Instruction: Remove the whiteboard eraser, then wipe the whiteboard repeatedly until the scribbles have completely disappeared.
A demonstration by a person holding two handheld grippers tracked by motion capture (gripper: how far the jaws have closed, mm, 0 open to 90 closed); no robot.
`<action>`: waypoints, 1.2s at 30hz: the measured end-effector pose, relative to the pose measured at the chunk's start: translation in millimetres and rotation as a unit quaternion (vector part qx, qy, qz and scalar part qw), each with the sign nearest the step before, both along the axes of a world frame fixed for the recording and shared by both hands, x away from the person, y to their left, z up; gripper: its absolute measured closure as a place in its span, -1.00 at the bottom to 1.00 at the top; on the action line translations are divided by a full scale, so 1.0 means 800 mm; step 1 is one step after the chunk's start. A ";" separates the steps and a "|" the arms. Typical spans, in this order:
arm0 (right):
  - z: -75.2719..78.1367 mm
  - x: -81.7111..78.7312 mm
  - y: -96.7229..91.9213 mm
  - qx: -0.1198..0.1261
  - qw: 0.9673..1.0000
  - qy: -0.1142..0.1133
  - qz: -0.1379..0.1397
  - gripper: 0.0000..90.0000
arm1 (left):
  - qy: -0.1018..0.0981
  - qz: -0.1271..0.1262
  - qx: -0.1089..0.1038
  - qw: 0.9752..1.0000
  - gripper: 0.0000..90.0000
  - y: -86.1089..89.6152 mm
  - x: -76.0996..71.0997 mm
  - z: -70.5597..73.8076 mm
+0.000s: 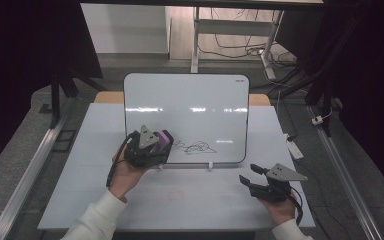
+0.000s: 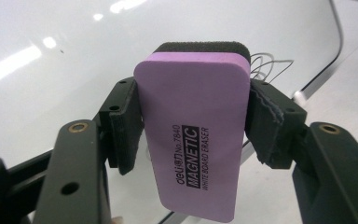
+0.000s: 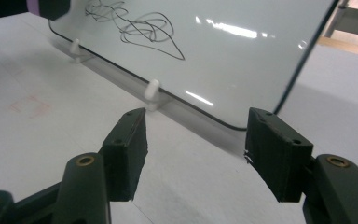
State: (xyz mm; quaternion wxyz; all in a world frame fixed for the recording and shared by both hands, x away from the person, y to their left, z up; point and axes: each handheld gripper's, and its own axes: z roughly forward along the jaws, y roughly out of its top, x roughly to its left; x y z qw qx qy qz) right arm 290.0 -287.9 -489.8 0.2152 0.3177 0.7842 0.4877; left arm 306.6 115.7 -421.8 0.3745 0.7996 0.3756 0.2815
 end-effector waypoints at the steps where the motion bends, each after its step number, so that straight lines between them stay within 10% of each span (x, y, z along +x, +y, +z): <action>1: -0.001 0.000 -0.001 0.001 1.000 0.002 -0.001 -0.16 | -0.002 -0.001 0.009 1.000 -0.11 0.000 0.000 0.001; 12: -0.004 0.007 -0.003 0.001 1.000 0.005 -0.007 -0.18 | -0.026 0.013 0.056 0.998 -0.11 0.000 0.005 0.005; 23: -0.005 -0.002 -0.007 -0.002 1.000 0.003 -0.012 -0.18 | -0.035 0.011 0.158 0.987 -0.11 -0.031 0.013 -0.009; 36: -0.007 0.000 -0.007 -0.003 1.000 0.006 -0.010 -0.18 | -0.024 0.025 0.199 0.979 -0.11 -0.025 0.024 -0.026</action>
